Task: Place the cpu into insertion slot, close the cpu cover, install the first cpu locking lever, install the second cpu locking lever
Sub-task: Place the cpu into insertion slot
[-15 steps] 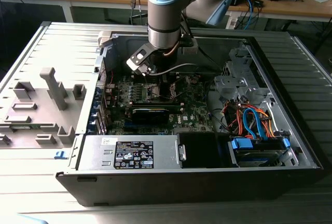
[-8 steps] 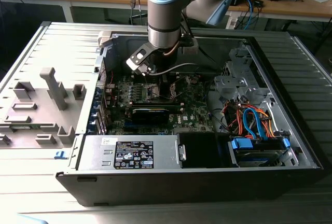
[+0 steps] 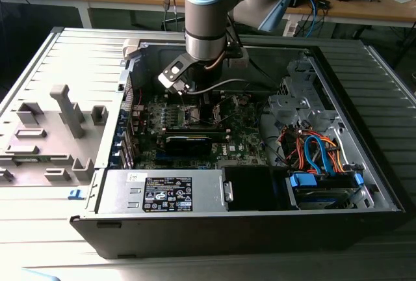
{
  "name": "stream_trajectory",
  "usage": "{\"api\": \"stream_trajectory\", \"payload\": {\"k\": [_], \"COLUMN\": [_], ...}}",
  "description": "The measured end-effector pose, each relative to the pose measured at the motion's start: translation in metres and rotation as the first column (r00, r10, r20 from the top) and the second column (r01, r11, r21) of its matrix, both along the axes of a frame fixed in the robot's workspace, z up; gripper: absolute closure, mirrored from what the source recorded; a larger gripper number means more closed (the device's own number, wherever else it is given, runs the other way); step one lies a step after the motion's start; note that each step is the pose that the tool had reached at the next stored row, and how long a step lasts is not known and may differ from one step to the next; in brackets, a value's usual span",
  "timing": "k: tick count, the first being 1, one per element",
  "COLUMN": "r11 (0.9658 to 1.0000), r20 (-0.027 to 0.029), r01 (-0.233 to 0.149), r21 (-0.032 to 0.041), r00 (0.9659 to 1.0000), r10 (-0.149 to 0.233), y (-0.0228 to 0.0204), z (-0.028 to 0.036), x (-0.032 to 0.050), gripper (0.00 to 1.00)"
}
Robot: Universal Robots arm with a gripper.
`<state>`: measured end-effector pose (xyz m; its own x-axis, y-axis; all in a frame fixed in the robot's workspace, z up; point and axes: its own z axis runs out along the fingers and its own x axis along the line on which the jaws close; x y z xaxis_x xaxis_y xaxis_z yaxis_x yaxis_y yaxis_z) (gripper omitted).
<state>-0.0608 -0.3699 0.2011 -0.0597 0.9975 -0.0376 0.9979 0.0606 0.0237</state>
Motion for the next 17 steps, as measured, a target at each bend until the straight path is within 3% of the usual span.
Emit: {"api": "stream_trajectory", "payload": {"k": [17], "r11": [1.0000], "r20": [0.0000], "r01": [-0.001], "r21": [0.0009], "r00": [1.0000], "r10": [0.001], "y": [0.0005], "z": [-0.0026], "x": [0.0000], "gripper": [0.45]}}
